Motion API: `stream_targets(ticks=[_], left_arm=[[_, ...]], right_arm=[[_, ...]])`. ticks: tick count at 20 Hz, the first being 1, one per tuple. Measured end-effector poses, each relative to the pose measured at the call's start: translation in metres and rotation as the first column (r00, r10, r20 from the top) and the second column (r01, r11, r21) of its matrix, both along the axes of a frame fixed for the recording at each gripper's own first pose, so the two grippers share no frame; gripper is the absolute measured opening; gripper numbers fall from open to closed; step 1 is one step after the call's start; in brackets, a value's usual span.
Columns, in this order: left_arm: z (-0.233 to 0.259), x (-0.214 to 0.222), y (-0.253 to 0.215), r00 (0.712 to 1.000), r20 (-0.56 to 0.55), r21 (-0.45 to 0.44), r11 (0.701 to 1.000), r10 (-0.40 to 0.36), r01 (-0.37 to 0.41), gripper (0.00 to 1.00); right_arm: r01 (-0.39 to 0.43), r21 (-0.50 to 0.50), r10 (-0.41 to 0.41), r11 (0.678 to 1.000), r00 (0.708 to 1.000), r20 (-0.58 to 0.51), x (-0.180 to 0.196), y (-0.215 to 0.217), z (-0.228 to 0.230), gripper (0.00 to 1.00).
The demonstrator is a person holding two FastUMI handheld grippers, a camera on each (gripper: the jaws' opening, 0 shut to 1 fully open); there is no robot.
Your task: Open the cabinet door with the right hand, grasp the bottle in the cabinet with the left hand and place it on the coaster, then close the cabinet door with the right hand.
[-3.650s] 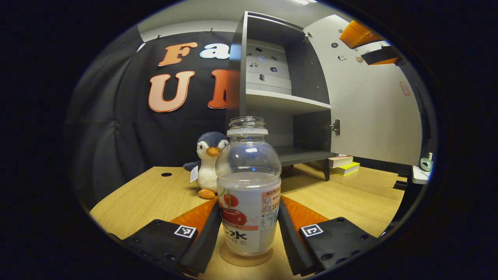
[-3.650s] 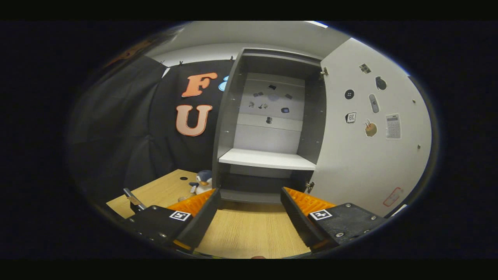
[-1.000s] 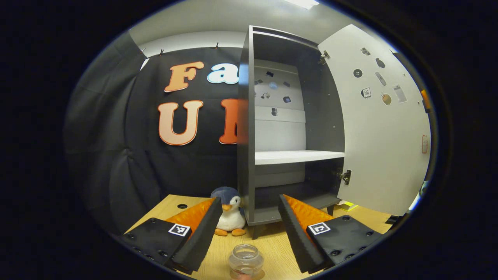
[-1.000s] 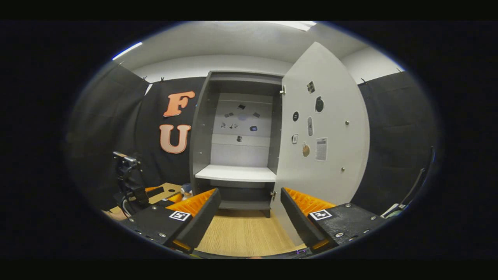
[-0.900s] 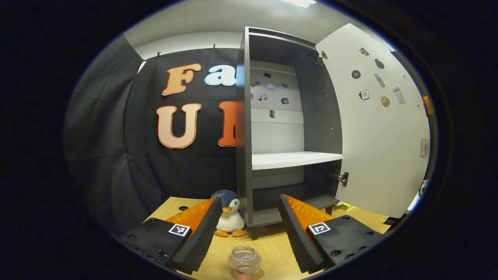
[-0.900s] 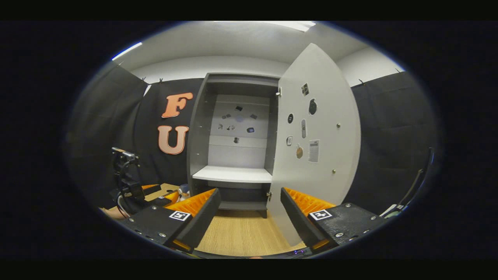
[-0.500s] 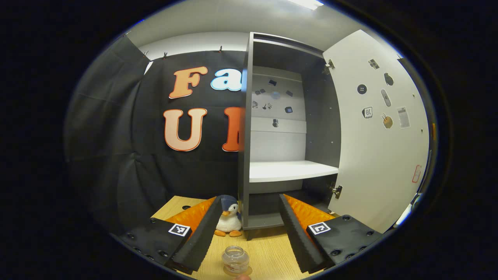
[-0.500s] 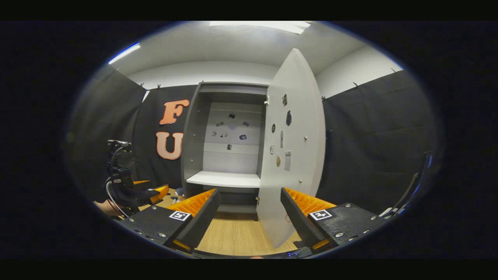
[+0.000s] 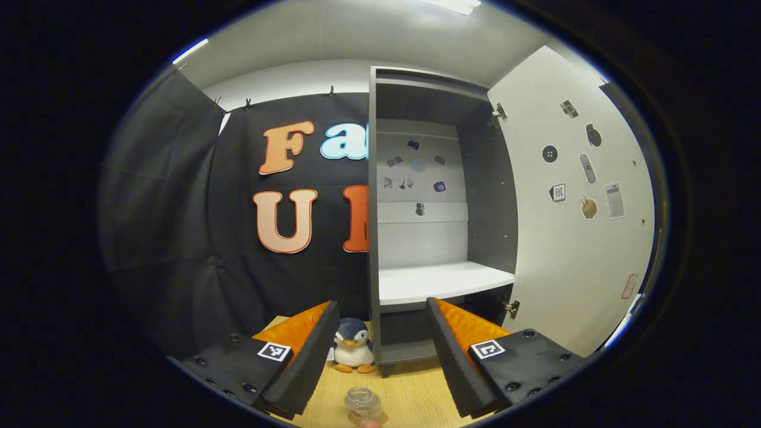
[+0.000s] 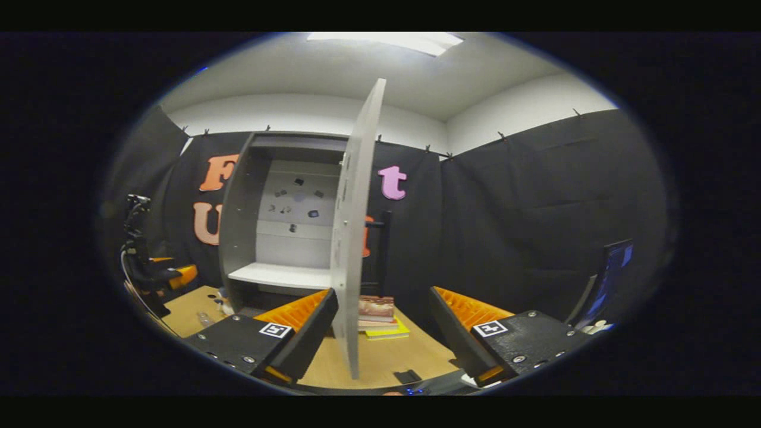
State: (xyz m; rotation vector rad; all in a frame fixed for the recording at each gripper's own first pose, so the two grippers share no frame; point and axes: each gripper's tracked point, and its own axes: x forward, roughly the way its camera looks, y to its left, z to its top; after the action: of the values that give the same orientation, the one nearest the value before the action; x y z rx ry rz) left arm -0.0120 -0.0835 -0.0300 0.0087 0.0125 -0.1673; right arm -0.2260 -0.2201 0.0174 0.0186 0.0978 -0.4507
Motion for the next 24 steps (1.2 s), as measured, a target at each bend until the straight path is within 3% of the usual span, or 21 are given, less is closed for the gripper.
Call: stream_targets(ticks=[4,9,11,17,24], left_arm=[[0.012,-0.007,-0.013,1.000,0.013,0.001,1.000,-0.006,0.006,0.94],[0.016,-0.014,-0.011,0.999,0.013,-0.006,1.000,0.031,-0.031,0.94],[0.012,-0.017,-0.003,0.999,-0.003,-0.009,0.999,0.053,-0.053,0.94],[0.009,-0.009,0.019,0.994,0.000,-0.010,0.994,0.110,-0.110,0.94],[0.012,0.014,0.032,0.996,0.017,-0.012,0.996,0.085,-0.085,0.94]], right_arm=[[0.000,0.021,0.000,1.000,1.000,0.017,0.017,-0.027,-0.002,0.94],[-0.117,0.056,0.113,0.992,0.992,0.061,0.043,-0.015,-0.006,0.95],[-0.148,0.086,0.142,0.985,0.987,0.070,0.045,-0.011,-0.008,0.91],[-0.261,0.200,0.240,0.944,0.963,0.125,0.061,0.036,-0.006,0.90],[-0.354,0.276,0.314,0.894,0.932,0.180,0.101,0.098,0.000,0.90]])
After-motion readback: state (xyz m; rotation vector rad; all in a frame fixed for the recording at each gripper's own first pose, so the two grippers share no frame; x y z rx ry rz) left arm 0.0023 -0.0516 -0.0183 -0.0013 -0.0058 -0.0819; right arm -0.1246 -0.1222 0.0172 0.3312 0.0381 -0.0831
